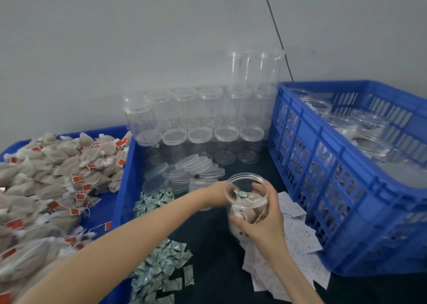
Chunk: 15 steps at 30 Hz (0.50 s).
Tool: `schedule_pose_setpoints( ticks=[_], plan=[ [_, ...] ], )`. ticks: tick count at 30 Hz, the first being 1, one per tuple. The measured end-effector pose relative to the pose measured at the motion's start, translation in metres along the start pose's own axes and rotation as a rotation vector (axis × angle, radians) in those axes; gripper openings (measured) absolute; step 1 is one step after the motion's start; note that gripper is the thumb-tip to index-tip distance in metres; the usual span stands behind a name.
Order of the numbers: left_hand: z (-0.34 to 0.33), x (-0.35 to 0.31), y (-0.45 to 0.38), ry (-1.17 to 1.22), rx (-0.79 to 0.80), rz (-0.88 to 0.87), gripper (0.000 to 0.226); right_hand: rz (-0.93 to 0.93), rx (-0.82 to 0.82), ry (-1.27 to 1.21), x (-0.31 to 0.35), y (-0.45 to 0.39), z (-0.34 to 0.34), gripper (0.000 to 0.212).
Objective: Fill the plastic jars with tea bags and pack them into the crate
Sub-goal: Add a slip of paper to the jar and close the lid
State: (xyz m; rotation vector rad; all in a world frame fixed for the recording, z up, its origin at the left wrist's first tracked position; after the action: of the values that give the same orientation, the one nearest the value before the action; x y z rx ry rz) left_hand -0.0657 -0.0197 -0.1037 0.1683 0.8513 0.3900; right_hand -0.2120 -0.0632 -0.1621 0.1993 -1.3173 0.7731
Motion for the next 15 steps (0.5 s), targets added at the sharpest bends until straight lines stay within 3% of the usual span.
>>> schedule_pose_setpoints(
  ticks=[3,9,15],
  plan=[
    [-0.017,-0.008,-0.015,0.177,0.002,-0.008,0.01,-0.014,-0.07,0.022,0.001,-0.005,0.013,0.099],
    [-0.056,0.004,-0.038,-0.12,-0.066,-0.085,0.034,-0.034,-0.101,0.028,-0.003,-0.015,0.031,0.098],
    [-0.058,0.012,-0.047,-0.208,-0.168,-0.189,0.026,-0.059,-0.084,0.011,-0.006,-0.016,0.038,0.096]
  ],
)
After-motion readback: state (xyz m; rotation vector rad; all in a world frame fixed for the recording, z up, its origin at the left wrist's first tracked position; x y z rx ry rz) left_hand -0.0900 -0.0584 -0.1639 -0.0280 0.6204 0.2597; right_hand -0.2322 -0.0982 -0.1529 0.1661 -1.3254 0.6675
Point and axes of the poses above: each hand's wrist, its own y-axis away from the middle knuckle, its own z-axis out of the back of the hand, x = y × z, the point moved 1 cm from there along -y, towards the middle knuckle, and after that the axes turned 10 degrees about y, right-handed, at the moved point
